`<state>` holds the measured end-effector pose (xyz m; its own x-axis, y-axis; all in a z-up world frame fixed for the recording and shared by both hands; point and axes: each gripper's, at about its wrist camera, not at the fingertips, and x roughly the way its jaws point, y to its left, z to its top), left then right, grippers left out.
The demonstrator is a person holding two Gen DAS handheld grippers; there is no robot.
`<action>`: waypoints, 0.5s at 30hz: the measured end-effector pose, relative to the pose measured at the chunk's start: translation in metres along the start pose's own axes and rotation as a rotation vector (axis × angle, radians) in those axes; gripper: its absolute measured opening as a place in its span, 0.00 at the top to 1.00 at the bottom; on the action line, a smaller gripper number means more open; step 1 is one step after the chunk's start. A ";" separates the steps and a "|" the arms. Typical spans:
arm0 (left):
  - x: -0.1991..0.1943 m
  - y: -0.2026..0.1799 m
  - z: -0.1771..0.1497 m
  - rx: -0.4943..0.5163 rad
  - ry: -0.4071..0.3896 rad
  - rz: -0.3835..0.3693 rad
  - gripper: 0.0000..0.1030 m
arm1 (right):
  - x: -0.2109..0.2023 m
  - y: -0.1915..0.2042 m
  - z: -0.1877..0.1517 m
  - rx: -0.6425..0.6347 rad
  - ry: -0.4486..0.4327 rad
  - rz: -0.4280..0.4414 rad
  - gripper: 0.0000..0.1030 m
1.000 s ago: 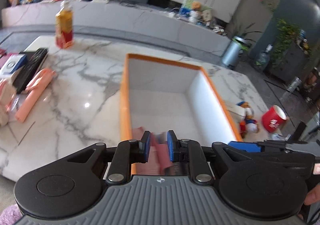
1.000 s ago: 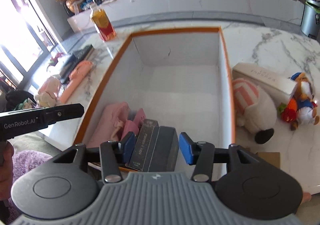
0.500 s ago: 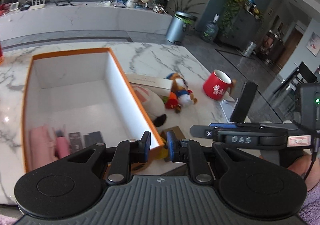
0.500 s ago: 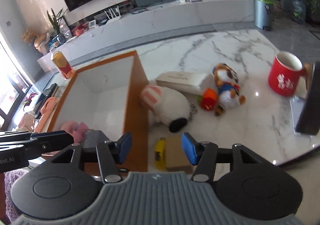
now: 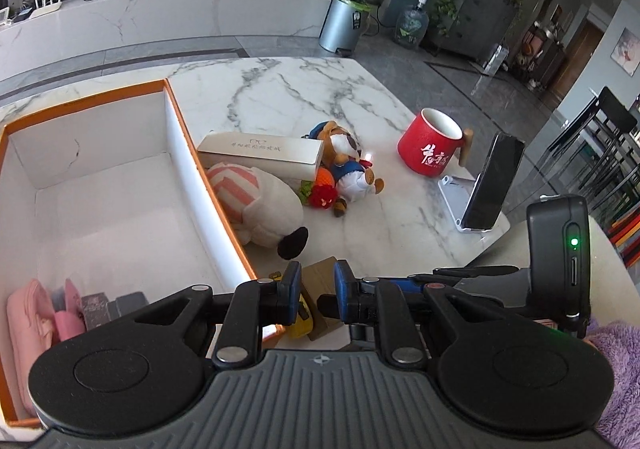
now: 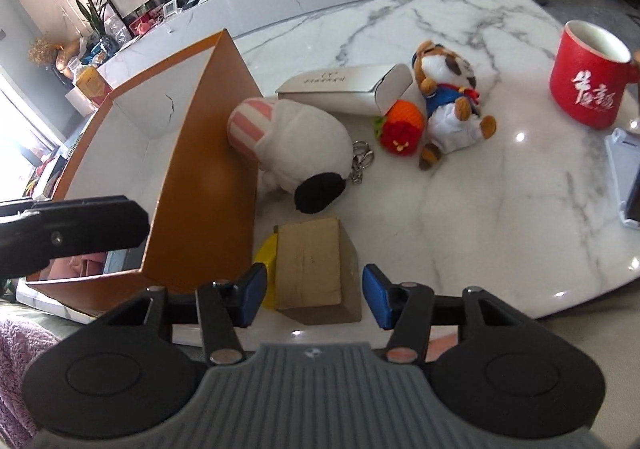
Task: Organize objects
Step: 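Reach the left tool to the yellow tape measure while the right tool reaches the brown cardboard box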
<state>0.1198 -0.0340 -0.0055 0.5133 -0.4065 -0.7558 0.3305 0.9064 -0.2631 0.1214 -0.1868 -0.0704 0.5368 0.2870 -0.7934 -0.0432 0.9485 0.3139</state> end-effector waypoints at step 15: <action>0.019 -0.006 0.009 0.033 0.053 0.027 0.80 | 0.013 -0.008 0.004 -0.008 0.017 0.008 0.52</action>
<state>0.1344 -0.0478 -0.0132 0.4802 -0.3747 -0.7931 0.3433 0.9123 -0.2231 0.1317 -0.1907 -0.0811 0.5217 0.2969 -0.7998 -0.0542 0.9471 0.3162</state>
